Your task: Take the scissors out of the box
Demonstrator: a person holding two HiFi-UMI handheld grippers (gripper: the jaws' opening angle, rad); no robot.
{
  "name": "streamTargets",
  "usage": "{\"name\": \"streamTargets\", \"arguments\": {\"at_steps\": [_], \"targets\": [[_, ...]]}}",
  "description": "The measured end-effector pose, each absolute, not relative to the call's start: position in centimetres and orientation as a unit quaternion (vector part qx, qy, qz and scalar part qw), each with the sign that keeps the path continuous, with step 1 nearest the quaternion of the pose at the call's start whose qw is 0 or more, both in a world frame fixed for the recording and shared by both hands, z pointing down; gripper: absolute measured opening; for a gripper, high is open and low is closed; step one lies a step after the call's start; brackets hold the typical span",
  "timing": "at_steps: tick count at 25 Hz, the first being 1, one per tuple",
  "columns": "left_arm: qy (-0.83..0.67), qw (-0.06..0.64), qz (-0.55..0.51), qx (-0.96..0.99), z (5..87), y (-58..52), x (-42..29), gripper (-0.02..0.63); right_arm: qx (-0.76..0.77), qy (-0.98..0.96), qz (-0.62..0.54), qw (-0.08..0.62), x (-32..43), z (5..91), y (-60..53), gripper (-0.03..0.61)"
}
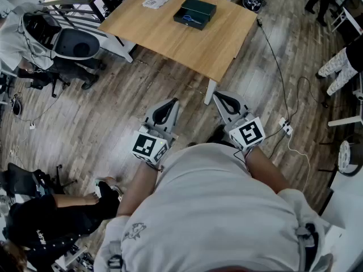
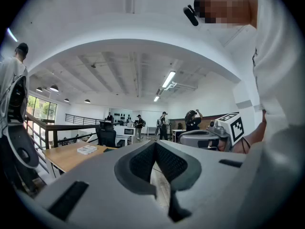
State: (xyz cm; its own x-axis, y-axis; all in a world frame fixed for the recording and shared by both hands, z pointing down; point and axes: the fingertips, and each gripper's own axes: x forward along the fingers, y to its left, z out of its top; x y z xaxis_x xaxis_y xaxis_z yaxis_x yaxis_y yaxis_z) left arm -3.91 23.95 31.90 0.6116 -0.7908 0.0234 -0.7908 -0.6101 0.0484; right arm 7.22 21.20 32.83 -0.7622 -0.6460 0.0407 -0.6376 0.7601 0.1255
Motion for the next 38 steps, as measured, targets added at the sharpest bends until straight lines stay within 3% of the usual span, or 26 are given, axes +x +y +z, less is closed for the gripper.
{"name": "streamTargets", "arguments": {"at_steps": [23, 38], "targets": [[-0.450, 0.021, -0.006, 0.893, 31.6, 23.6, -5.5, 0.005, 0.353, -0.930, -0.081, 0.065, 5.4, 33.0, 20.5, 0.008], [-0.468, 0.037, 0.018, 0.883, 33.8, 17.9, -5.7, 0.005, 0.350, -0.933, -0.043, 0.073, 6.0, 36.2, 13.6, 0.173]]}}
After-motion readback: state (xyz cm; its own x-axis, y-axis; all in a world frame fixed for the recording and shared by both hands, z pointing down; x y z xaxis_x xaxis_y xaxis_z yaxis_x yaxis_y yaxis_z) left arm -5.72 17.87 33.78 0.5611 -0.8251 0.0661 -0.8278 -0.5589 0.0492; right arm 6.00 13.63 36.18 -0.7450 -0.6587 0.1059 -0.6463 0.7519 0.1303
